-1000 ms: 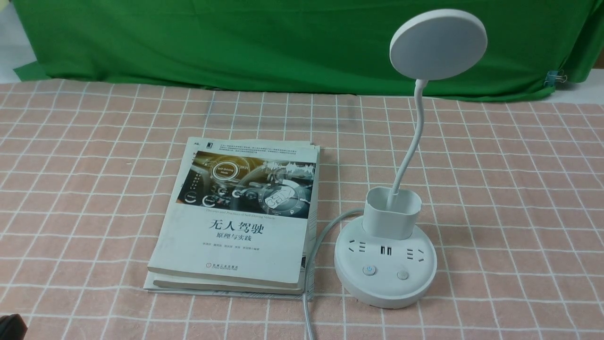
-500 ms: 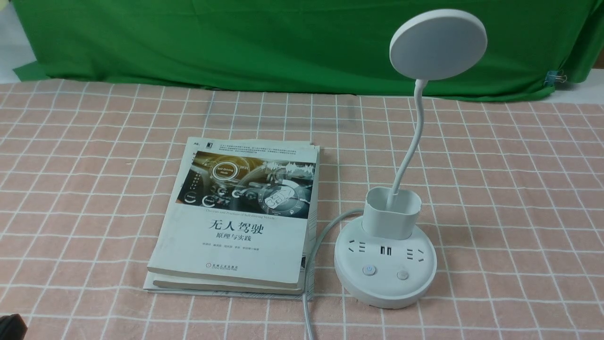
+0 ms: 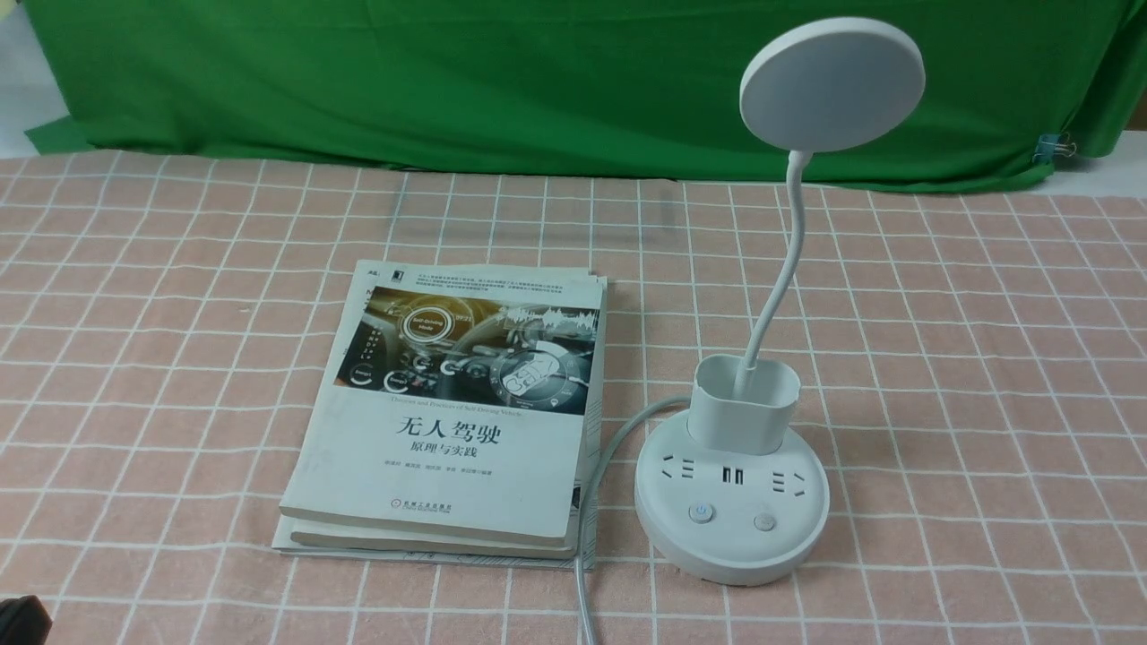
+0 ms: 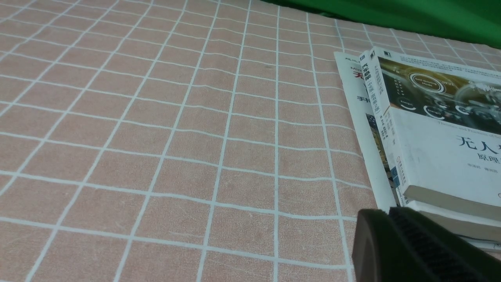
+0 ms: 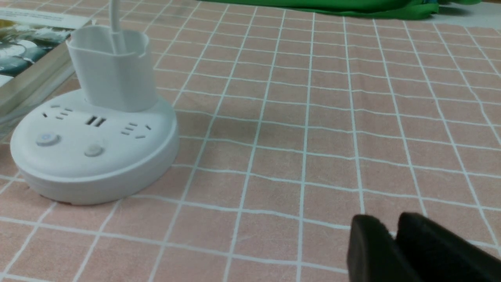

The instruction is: Turn off the table lamp on the pink coffee tablecloth by hand.

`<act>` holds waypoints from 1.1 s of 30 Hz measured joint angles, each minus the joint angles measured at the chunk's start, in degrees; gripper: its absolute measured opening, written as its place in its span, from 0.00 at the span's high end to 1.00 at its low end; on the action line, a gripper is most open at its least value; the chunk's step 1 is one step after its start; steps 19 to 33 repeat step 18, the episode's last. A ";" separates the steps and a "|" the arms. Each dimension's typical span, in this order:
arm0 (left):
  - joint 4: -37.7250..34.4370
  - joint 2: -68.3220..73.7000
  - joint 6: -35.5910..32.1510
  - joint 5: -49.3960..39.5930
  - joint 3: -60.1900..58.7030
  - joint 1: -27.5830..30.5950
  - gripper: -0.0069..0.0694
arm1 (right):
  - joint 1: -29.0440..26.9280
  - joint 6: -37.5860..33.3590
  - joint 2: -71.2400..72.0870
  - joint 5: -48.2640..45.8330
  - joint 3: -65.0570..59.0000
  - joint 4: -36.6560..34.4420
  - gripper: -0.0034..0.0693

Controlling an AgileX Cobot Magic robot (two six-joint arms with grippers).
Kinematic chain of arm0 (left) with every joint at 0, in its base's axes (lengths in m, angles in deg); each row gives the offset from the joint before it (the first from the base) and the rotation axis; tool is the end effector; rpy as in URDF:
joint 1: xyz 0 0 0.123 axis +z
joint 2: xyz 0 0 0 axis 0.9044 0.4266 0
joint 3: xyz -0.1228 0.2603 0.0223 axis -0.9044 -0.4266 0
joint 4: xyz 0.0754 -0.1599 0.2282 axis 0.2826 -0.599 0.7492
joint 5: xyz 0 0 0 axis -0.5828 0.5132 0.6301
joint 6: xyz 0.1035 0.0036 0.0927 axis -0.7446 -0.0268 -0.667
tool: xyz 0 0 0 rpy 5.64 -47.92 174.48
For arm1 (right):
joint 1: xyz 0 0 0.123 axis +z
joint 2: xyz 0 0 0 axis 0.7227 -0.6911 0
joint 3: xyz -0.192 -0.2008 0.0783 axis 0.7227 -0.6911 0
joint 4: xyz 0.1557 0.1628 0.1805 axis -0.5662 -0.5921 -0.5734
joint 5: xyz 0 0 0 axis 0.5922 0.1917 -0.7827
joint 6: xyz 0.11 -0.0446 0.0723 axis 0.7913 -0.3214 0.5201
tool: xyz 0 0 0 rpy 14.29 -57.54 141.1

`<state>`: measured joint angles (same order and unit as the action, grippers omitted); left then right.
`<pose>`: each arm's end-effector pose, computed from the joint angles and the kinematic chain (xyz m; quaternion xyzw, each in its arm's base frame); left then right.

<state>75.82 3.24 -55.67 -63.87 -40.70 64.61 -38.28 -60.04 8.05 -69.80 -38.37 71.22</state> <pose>0.1348 0.0025 0.1713 -0.0296 0.7831 -0.0121 0.6210 0.1354 0.0199 0.1821 -0.0619 0.7573 0.0421 0.6487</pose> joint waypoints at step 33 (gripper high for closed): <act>0.00 0.00 0.00 0.00 0.00 0.00 0.90 | 0.00 0.00 0.00 0.00 0.00 0.00 0.68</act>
